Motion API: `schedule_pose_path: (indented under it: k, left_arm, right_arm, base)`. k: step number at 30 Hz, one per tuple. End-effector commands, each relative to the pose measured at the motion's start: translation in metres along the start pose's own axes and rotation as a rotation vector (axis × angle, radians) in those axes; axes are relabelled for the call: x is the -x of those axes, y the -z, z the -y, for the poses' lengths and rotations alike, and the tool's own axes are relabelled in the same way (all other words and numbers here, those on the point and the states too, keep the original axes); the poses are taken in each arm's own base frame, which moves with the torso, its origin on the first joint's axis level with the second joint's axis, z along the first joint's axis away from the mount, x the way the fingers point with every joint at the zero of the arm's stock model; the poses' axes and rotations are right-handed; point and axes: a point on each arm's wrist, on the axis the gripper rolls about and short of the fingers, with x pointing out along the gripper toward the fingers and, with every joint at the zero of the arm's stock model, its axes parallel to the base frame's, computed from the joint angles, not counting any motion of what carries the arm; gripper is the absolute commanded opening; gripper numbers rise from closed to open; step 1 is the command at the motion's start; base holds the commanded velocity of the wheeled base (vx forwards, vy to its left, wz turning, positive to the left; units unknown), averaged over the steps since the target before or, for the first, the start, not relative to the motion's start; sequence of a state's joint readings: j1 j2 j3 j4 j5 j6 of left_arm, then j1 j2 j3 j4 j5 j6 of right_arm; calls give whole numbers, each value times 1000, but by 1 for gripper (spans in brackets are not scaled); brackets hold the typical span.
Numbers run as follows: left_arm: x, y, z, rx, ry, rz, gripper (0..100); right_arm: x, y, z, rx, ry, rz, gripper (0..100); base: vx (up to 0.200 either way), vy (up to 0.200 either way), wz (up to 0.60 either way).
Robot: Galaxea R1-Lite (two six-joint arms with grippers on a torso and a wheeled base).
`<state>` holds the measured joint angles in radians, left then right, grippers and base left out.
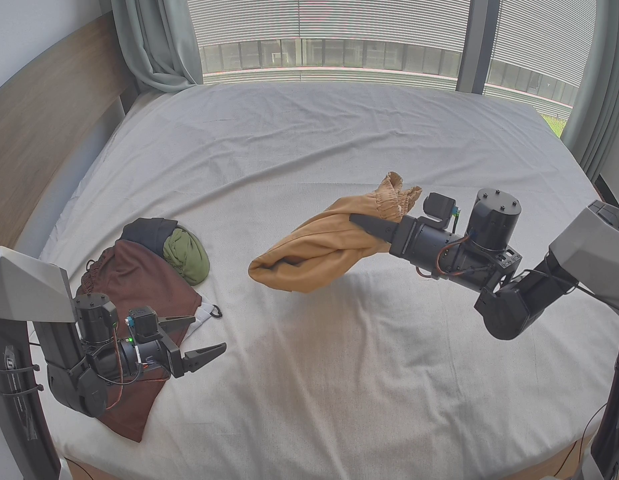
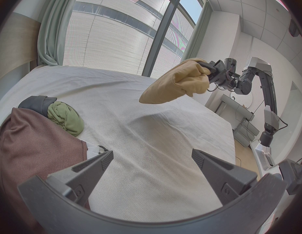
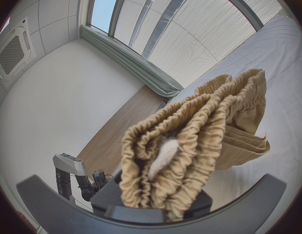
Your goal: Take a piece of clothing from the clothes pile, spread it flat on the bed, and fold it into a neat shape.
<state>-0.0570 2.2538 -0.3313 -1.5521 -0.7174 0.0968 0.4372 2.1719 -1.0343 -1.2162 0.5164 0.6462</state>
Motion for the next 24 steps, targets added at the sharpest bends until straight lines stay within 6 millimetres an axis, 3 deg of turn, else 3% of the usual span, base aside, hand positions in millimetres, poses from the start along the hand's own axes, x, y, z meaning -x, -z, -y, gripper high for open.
schedule_pose_path:
  k: [1, 17, 24]
  left_arm:
    - [0, 1, 0, 2, -1, -1, 100]
    - [0, 3, 0, 6, 1, -9, 100]
    - [-1, 5, 0, 11, 2, -14, 100]
  right_arm:
    - [-17, 2, 13, -3, 3, -5, 0]
    - [-41, -3, 36, -6, 17, -3, 0]
    - [-50, -18, 45, 13, 16, 32, 0]
  base:
    - [0, 0, 0]
    - [0, 0, 0]
    - [0, 0, 0]
